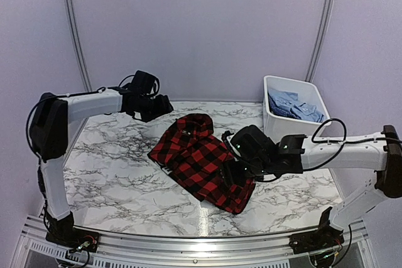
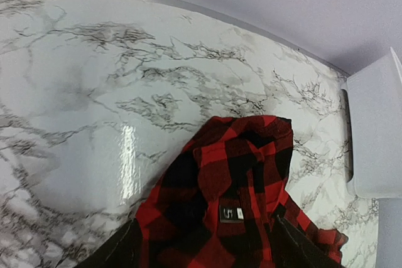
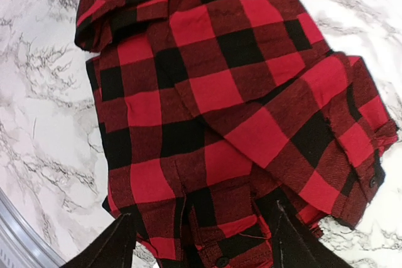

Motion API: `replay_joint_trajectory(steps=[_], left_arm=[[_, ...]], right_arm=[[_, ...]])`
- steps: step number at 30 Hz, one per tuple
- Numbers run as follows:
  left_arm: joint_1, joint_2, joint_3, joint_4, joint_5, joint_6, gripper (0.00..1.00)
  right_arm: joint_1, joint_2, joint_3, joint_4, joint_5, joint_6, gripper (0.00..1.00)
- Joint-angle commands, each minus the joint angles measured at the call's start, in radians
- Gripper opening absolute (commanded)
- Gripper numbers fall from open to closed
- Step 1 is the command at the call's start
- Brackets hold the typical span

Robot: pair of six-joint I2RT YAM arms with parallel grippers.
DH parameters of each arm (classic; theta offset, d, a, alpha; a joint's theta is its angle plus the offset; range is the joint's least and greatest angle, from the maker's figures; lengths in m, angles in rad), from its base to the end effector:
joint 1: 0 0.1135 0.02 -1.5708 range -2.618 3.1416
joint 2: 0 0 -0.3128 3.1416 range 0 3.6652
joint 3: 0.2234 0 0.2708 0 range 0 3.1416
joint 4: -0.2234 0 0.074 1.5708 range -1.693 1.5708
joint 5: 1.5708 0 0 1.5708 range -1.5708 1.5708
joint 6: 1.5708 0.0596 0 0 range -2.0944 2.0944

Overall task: Fold and stack the long sleeve shirts
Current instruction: Rotate the crumpled shirt at the center of the board, then move the crumpled shirt to the center of the board.

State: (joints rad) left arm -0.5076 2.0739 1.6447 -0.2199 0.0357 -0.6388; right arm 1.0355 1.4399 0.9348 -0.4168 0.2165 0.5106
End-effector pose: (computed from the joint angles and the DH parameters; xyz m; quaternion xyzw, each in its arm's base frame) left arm 0.4729 -0.2655 0.2515 -0.0508 0.8941 -0.2546 0.3649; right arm 0.1738 0.2680 0.2430 -0.2112 0.9189 0.1480 0.2984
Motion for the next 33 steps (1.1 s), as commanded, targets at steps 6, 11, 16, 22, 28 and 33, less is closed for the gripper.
replay_joint_trajectory(steps=[6, 11, 16, 22, 28, 33], left_arm=[[-0.058, -0.408, -0.439, 0.001, -0.073, -0.052, 0.67], [-0.211, -0.468, -0.569, 0.062, -0.077, -0.124, 0.6], [-0.358, -0.39, -0.571, 0.166, -0.05, -0.205, 0.46], [-0.442, -0.214, -0.519, 0.299, -0.026, -0.272, 0.34], [-0.444, -0.129, -0.537, 0.342, -0.01, -0.321, 0.26], [-0.432, -0.145, -0.603, 0.303, -0.079, -0.339, 0.26]], right_arm=[[-0.174, -0.005, 0.061, 0.003, 0.059, -0.191, 0.67], [-0.295, 0.089, 0.09, 0.105, 0.007, -0.239, 0.58], [-0.346, 0.212, 0.133, 0.137, 0.031, -0.274, 0.51], [-0.355, 0.272, 0.066, 0.173, 0.042, -0.243, 0.44], [-0.353, 0.246, -0.044, 0.131, 0.124, -0.146, 0.41], [-0.281, 0.185, -0.144, 0.075, 0.114, -0.062, 0.41]])
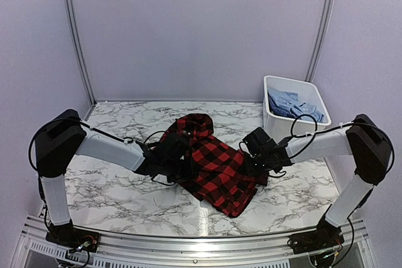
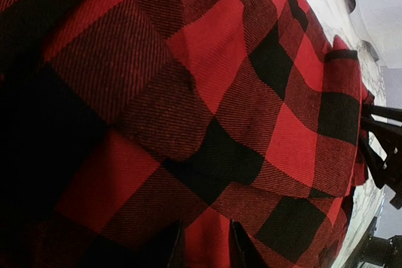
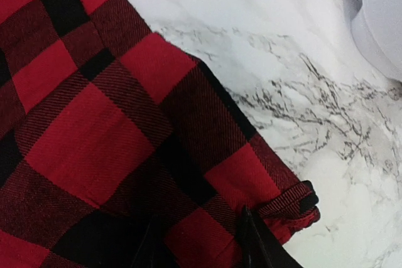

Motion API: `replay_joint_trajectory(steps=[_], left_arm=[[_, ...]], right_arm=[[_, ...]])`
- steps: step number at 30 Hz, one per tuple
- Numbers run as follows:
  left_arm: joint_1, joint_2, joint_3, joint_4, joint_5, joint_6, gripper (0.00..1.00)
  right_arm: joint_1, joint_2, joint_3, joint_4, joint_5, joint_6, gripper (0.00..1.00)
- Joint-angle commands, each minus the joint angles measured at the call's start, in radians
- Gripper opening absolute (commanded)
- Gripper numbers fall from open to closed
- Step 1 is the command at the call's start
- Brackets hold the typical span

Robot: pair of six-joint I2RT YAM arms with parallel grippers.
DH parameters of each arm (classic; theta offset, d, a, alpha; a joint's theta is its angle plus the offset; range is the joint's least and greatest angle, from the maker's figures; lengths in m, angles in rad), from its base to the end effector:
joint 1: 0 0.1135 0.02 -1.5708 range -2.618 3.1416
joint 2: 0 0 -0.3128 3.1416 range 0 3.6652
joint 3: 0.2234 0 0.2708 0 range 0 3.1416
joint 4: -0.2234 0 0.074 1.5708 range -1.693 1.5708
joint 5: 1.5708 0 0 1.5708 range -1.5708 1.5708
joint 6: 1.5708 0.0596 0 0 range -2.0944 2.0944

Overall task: Fold and stack the long sleeve shirts
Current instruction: Move the crumpled shirt to the center of the board, then pick up the crumpled shirt from the center of the board.

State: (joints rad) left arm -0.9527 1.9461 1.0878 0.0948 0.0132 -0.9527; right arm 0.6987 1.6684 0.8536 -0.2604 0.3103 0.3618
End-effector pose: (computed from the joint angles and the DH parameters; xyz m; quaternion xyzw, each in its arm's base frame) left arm 0.2597 -0.3665 0.1515 0.0026 0.9196 -0.3236 0.2227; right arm 0.2701 0.2031 0.1588 -0.1232 0.9506 -0.0067 0.2848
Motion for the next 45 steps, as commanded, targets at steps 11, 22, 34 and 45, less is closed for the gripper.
replay_joint_trajectory(steps=[11, 22, 34, 45], left_arm=[[0.189, -0.162, -0.167, -0.107, -0.093, 0.082, 0.26], [0.233, -0.261, -0.079, -0.213, -0.112, 0.184, 0.4], [0.235, -0.267, -0.062, -0.277, -0.184, 0.215, 0.47], [0.248, -0.271, -0.091, -0.287, -0.171, 0.203, 0.59]], right_arm=[[0.424, -0.156, -0.115, -0.193, -0.141, 0.376, 0.41], [0.425, -0.212, 0.108, -0.251, -0.033, 0.272, 0.58], [0.329, 0.042, 0.359, -0.12, -0.071, 0.075, 0.63], [0.378, 0.289, 0.536, -0.179, -0.017, 0.013, 0.68]])
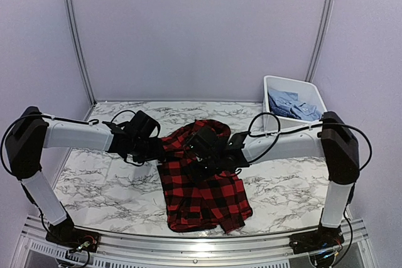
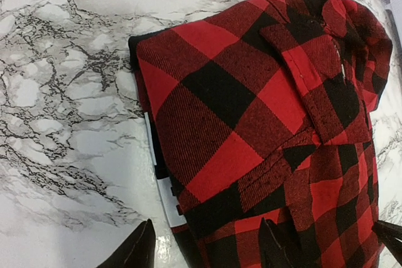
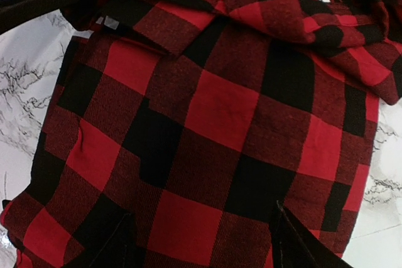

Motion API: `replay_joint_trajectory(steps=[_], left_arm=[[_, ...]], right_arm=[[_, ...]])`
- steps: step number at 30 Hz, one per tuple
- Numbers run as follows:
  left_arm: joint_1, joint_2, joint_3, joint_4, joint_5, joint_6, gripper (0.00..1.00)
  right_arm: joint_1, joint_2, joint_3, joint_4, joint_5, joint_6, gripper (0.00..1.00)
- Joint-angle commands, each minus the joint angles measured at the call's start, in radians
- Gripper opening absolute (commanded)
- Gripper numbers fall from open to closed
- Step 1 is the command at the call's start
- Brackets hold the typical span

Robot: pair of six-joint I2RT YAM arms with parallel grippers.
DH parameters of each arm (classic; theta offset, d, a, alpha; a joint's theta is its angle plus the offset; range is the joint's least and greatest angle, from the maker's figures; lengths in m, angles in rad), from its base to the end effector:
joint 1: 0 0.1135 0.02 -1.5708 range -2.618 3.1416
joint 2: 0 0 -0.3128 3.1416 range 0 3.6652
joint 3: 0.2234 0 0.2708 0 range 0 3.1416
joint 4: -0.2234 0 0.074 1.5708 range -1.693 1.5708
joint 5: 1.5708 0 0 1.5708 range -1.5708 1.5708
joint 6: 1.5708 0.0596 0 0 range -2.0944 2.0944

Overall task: Fold and stack the long sleeve shirts
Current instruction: Pick up the crumpled shirt from the center of the board.

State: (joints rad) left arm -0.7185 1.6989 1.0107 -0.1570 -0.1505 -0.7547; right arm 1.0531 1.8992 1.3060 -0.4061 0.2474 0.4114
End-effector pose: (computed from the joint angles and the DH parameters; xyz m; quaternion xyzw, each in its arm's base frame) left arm 0.2997 -0.2502 0.2029 -0.0435 0.9316 -0.1857 0.3094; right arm 0.2327 0.3792 0.2009 -0.2673 0.9145 0.0990 0.2872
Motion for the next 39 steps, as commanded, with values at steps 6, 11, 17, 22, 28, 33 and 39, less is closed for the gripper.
replay_joint_trajectory(steps=[6, 11, 17, 22, 28, 33, 39], left_arm=[[0.022, 0.042, 0.033, -0.035, -0.003, 0.016, 0.6], [0.026, 0.093, 0.064, -0.032, -0.005, 0.019, 0.56], [0.03, 0.124, 0.09, -0.019, -0.031, 0.016, 0.43], [0.034, 0.138, 0.118, -0.016, -0.089, 0.033, 0.25], [0.047, 0.15, 0.157, -0.018, -0.116, 0.072, 0.0], [0.095, 0.106, 0.156, -0.023, -0.13, 0.09, 0.0], [0.178, 0.079, 0.199, -0.053, -0.119, 0.163, 0.0]], right_arm=[[0.037, 0.133, 0.155, -0.083, 0.106, -0.034, 0.69], [0.038, 0.158, 0.165, -0.097, 0.14, -0.017, 0.63], [0.039, 0.15, 0.154, -0.086, 0.14, -0.008, 0.47], [0.036, 0.136, 0.157, -0.1, 0.178, 0.002, 0.25], [0.019, 0.072, 0.129, -0.111, 0.199, 0.009, 0.11], [-0.015, -0.012, 0.082, -0.146, 0.241, 0.021, 0.0], [-0.096, -0.148, -0.051, -0.163, 0.282, 0.019, 0.0]])
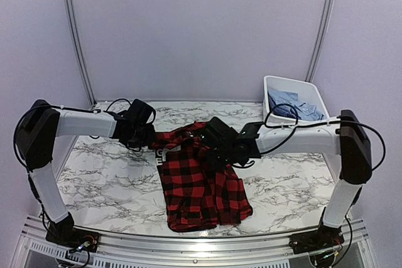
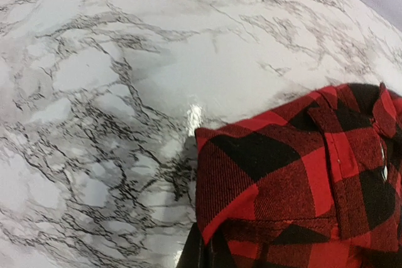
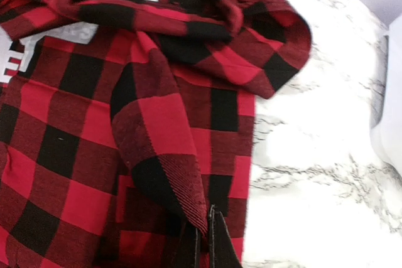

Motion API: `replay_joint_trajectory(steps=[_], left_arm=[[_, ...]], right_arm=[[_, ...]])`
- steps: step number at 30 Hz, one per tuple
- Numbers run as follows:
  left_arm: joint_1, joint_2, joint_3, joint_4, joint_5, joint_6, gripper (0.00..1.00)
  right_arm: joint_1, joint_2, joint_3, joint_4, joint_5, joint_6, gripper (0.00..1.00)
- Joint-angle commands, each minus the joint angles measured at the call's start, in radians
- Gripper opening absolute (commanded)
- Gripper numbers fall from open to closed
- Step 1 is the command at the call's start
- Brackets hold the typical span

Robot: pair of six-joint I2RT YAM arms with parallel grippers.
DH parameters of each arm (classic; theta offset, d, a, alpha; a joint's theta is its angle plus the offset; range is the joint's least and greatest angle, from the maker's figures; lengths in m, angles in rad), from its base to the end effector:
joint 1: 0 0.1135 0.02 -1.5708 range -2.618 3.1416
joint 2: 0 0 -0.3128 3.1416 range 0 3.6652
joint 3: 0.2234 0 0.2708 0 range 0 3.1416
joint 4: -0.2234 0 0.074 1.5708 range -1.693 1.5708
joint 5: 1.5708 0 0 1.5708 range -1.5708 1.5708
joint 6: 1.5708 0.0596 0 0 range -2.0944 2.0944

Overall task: Fold and stack the long sleeve shirts
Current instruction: Pick up the crumpled shirt from the center of the board, then flatten out the crumpled shirt at the center of the board.

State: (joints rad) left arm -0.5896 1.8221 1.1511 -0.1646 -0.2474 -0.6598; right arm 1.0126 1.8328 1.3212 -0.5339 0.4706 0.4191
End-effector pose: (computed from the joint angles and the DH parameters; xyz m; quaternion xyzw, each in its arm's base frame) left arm 0.3658 -0.2271 0.2015 -0.0768 0.9239 -0.1152 0.3566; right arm 0.2477 0.3457 0.2287 -0.2167 0.9157 -0.0042 0.3383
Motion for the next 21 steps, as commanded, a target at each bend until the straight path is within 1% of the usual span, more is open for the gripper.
replay_joint_trajectory(steps=[1, 5, 7, 13, 15, 16, 17, 19, 21], left_arm=[[0.061, -0.039, 0.072, -0.054, -0.025, 0.08, 0.0], [0.118, 0.009, 0.136, -0.063, -0.007, 0.121, 0.0], [0.152, 0.058, 0.181, -0.063, 0.016, 0.138, 0.0], [0.215, 0.202, 0.388, -0.087, 0.117, 0.169, 0.0], [0.217, 0.236, 0.449, -0.112, 0.148, 0.179, 0.09], [0.217, 0.244, 0.47, -0.121, 0.161, 0.18, 0.17], [0.216, 0.248, 0.482, -0.129, 0.17, 0.18, 0.26], [0.217, 0.231, 0.486, -0.145, 0.175, 0.176, 0.37], [0.217, 0.195, 0.464, -0.154, 0.188, 0.164, 0.51]], right_arm=[[-0.079, -0.1, -0.093, -0.037, 0.064, 0.012, 0.0], [-0.171, -0.168, -0.202, -0.033, 0.085, 0.001, 0.0], [-0.226, -0.188, -0.246, -0.018, 0.088, -0.011, 0.0], [-0.327, -0.214, -0.326, -0.014, 0.11, -0.02, 0.0], [-0.348, -0.22, -0.337, -0.011, 0.102, -0.021, 0.0], [-0.355, -0.219, -0.339, -0.012, 0.099, -0.022, 0.0], [-0.359, -0.217, -0.342, -0.014, 0.099, -0.022, 0.0], [-0.372, -0.213, -0.347, -0.024, 0.111, -0.022, 0.0], [-0.392, -0.219, -0.358, -0.031, 0.117, -0.022, 0.0]])
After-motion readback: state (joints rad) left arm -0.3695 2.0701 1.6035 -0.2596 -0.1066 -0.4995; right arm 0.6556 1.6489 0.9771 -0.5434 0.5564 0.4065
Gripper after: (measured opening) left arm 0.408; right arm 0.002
